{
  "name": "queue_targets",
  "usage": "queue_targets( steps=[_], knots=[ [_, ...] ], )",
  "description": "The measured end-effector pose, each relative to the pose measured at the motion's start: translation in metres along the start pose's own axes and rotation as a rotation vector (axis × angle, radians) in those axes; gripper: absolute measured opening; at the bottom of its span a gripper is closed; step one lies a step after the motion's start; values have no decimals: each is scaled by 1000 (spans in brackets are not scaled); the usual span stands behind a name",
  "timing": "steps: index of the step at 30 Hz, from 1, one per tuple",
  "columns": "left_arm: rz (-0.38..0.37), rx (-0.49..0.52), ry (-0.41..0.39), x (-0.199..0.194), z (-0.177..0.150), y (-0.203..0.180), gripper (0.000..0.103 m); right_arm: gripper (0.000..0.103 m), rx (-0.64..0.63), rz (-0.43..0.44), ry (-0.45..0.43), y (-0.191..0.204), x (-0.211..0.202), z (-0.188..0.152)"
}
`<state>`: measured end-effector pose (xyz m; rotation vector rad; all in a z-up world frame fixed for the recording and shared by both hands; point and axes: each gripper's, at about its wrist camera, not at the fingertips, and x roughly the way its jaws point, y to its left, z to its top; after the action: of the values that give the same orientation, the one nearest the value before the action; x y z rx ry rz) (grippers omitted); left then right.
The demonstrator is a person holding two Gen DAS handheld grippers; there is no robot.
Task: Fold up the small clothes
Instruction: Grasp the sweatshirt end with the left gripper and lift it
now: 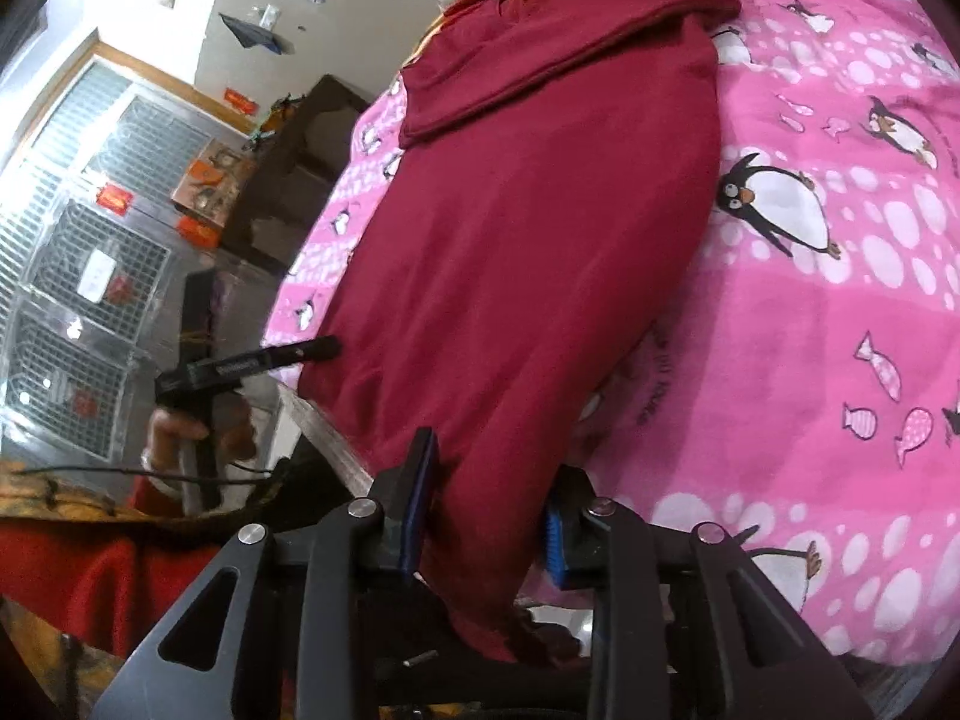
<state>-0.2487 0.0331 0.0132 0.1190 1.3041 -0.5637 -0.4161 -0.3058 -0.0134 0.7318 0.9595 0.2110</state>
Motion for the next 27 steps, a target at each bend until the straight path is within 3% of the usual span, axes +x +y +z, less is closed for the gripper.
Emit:
queue_targets(
  steps=[5, 7, 9, 11, 14, 18, 27],
  knots=[
    [10, -4, 0, 0, 4, -2, 79, 47, 91, 47, -6, -16, 8, 0],
    [28, 22, -2, 0, 4, -4, 72, 47, 97, 49, -21, -18, 10, 0],
    [16, 33, 1, -1, 2, -5, 45, 43, 81, 28, -26, -16, 10, 0],
    [-24, 28, 13, -2, 1, -5, 27, 32, 55, -5, -30, -9, 10, 1],
    [-21, 57, 8, -5, 5, -13, 13, 28, 35, -6, -49, -3, 4, 5],
    [-100, 21, -26, -22, 15, -12, 10, 27, -7, 16, -94, 10, -13, 17],
    [-175, -31, -187, -58, 63, -12, 10, 27, -68, 3, -215, 24, -39, 63]
  ],
)
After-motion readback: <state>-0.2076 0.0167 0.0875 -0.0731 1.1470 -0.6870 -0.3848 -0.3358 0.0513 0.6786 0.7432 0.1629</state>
